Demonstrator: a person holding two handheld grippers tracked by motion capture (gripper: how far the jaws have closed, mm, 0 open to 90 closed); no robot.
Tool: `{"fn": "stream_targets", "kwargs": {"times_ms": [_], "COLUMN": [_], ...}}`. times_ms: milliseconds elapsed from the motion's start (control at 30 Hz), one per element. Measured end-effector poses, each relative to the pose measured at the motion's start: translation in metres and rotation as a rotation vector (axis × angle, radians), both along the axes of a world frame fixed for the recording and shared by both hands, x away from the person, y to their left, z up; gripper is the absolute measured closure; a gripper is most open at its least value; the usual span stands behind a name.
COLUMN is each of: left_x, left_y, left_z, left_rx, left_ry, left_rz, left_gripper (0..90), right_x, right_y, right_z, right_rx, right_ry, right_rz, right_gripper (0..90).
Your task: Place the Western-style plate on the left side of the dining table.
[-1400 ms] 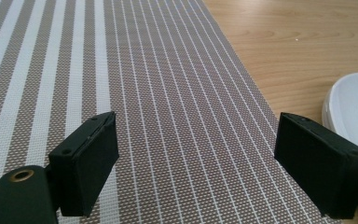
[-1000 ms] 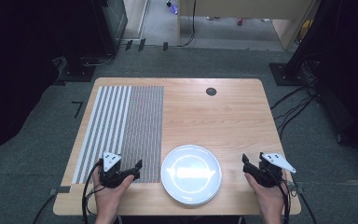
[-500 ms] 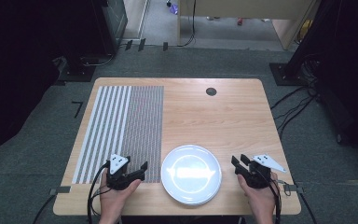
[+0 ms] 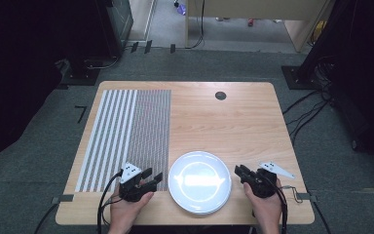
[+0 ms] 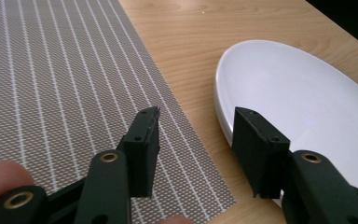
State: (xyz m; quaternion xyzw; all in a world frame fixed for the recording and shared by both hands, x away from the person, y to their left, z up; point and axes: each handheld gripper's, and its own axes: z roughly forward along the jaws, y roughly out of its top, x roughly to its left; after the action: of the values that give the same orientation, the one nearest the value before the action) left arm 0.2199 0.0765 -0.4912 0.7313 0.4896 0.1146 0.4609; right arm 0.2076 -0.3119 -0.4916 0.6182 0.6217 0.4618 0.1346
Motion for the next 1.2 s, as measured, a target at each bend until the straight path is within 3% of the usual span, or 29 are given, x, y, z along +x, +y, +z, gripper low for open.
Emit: {"fn": "stream_targets", "kwargs": {"times_ms": [167,433,667,933,1200], "left_x": [-0.002,-0.004,-0.004,-0.006,-0.007], "left_y": [-0.004,-0.013,-0.018,-0.024,-0.024], "left_z": [-0.002,-0.007,-0.013,-0.017,-0.017], "left_rx": [-0.033,-0.036,-0.032,-0.042,-0.051], "left_ry": [0.027,0.061,0.102,0.129,0.145], "left_rz": [-0.036,-0.081,-0.128,-0.156,-0.157], "left_gripper": [58.6,59.1,58.6,61.1,61.5], "right_x": [0.002,0.004,0.004,0.005,0.004], "right_y": [0.002,0.006,0.007,0.006,0.006], "right_z": [-0.005,-0.011,-0.012,-0.013,-0.014], "right_rx": [0.079,0.078,0.113,0.142,0.139], "right_ry": [0.057,0.117,0.15,0.156,0.145], "right_rz": [0.018,0.041,0.064,0.07,0.066], "right_gripper": [79.6,81.2,84.6,84.9,86.5]}}
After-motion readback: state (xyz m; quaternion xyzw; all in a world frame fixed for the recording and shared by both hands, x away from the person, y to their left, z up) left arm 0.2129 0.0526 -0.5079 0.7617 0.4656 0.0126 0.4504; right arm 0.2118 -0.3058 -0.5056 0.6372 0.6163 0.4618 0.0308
